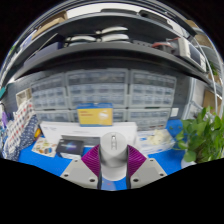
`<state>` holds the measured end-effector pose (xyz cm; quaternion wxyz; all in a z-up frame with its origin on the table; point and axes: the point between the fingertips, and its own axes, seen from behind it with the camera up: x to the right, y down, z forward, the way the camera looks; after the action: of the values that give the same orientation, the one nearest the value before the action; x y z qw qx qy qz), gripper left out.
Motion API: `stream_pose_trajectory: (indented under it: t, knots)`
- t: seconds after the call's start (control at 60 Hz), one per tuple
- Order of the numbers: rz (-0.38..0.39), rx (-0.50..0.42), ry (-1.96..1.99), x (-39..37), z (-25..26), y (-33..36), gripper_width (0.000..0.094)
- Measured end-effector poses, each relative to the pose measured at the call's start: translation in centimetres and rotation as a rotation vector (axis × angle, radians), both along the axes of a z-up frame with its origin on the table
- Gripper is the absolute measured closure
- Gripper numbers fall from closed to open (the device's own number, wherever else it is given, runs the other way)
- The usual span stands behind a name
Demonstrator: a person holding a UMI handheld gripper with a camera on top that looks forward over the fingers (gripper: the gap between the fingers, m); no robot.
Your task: Arrange mouse
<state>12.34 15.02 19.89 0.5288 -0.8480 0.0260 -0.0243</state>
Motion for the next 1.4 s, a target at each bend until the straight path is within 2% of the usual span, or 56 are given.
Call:
stream_pose_trajectory:
  t: [0.083, 0.183, 0.333, 0.483, 0.617, 0.767, 0.8, 0.85, 0.9, 1.167, 1.4]
  knots:
    - [0.027, -0.021, -0.009, -4.4, -1.3, -0.4, 0.0597]
    - [0.019, -0.111, 0.016, -7.8, -6.4, -1.1, 0.0599]
    - [-0.005, -0.258, 0.020, -9.2, -14.9, -3.0, 0.0599]
    - [-0.007, -0.354, 0.029, -10.2, -20.2, -4.5, 0.0597]
    - [-0.031, -0.340, 0.033, -10.2, -20.5, -4.4, 0.0566]
    - [-0.038, -0.348, 0.076, -10.4, -20.6, -4.3, 0.0443]
    - [-0.042, -0.356, 0.090, -10.5, -20.5, -4.3, 0.0388]
    - [-0.068, -0.364, 0.094, -10.0, -20.1, -4.5, 0.0203]
    - [-0.086, -0.351, 0.084, -9.6, -19.1, -4.5, 0.0120]
    - [-0.016, -0.198, 0.095, -11.6, -6.8, -5.8, 0.0128]
    - [0.050, -0.121, 0.079, -12.8, 1.6, -9.4, 0.0125]
